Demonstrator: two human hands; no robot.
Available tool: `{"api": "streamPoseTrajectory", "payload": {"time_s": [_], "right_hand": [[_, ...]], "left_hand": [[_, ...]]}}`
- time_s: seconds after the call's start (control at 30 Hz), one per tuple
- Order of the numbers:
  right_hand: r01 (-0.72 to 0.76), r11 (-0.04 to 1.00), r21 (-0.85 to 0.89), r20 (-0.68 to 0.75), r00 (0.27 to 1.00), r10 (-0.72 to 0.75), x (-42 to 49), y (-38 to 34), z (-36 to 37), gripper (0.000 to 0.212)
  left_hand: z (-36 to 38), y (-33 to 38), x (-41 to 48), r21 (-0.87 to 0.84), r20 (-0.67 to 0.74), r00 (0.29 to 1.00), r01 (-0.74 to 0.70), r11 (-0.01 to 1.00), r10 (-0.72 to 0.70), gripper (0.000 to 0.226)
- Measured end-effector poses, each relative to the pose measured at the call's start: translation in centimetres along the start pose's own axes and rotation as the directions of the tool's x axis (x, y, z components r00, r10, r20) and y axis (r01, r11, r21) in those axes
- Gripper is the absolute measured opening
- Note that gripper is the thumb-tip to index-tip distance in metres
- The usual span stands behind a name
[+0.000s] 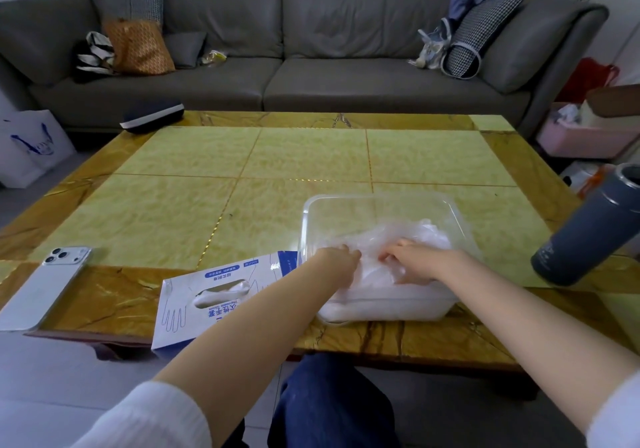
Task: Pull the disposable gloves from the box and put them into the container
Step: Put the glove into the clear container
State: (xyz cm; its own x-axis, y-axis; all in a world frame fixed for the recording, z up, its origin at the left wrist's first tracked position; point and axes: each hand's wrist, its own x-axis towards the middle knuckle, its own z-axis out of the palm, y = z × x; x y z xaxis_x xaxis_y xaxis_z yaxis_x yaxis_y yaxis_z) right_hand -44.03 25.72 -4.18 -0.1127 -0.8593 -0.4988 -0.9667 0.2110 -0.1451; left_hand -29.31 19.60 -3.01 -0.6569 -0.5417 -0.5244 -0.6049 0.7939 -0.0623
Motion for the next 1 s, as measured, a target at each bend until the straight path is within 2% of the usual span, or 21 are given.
{"api": "streamPoseTrajectory", "payload": {"time_s": [0.17,0.27,0.37,0.43,0.5,0.6,0.7,0.83,0.93,1.0], "right_hand": [[-0.004,1.0,0.018,-0.026,1.0,0.005,-1.4,-0.8,-0.8,0.059],[-0.018,1.0,0.013,-0.037,0.999,0.019,-3.0,-2.1,-2.5,0.054],[0.031,0.999,-0.03,-0.243,0.969,-0.038,-4.4,-4.8,-4.2,0.038],[0.127,0.992,0.004,-0.42,0.9,-0.114,-5.0,-7.1,-4.7,0.044],[0.266,0.963,0.033,-0.55,0.809,-0.205,-5.1,-9.7,-4.4,0.05],[0.429,0.903,0.016,-0.618,0.715,-0.328,-4.7,-13.6,-3.2,0.043],[0.515,0.857,-0.002,-0.574,0.701,-0.422,-3.8,-17.3,-1.5,0.04],[0.495,0.869,0.02,-0.429,0.789,-0.439,-1.5,-21.7,1.4,0.038],[0.41,0.911,0.037,-0.324,0.867,-0.377,0.8,-23.3,3.6,0.036],[0.358,0.933,0.015,-0.321,0.886,-0.335,2.1,-23.7,4.6,0.029]], "left_hand": [[-0.9,-0.7,-0.3,0.042,0.031,0.999,-0.042,0.998,0.04,0.067],[-1.5,-1.5,-1.5,0.088,-0.175,0.976,-0.12,0.989,0.133,0.061],[-2.3,-3.0,-3.8,0.025,-0.49,0.861,-0.144,0.989,0.138,0.048],[-2.1,-4.9,-5.6,-0.082,-0.638,0.767,-0.146,0.986,0.061,0.042],[-0.9,-7.2,-7.4,-0.198,-0.675,0.736,-0.11,0.974,-0.054,0.039],[2.4,-10.9,-9.8,-0.333,-0.607,0.76,0.021,0.943,-0.232,0.038],[6.2,-13.8,-11.4,-0.405,-0.418,0.833,0.185,0.895,-0.362,0.043],[10.1,-15.9,-12.8,-0.467,-0.201,0.898,0.264,0.844,-0.392,0.052],[11.6,-16.2,-13.2,-0.494,-0.185,0.918,0.222,0.841,-0.351,0.065],[12.0,-16.1,-13.3,-0.484,-0.213,0.918,0.199,0.852,-0.335,0.072]]}}
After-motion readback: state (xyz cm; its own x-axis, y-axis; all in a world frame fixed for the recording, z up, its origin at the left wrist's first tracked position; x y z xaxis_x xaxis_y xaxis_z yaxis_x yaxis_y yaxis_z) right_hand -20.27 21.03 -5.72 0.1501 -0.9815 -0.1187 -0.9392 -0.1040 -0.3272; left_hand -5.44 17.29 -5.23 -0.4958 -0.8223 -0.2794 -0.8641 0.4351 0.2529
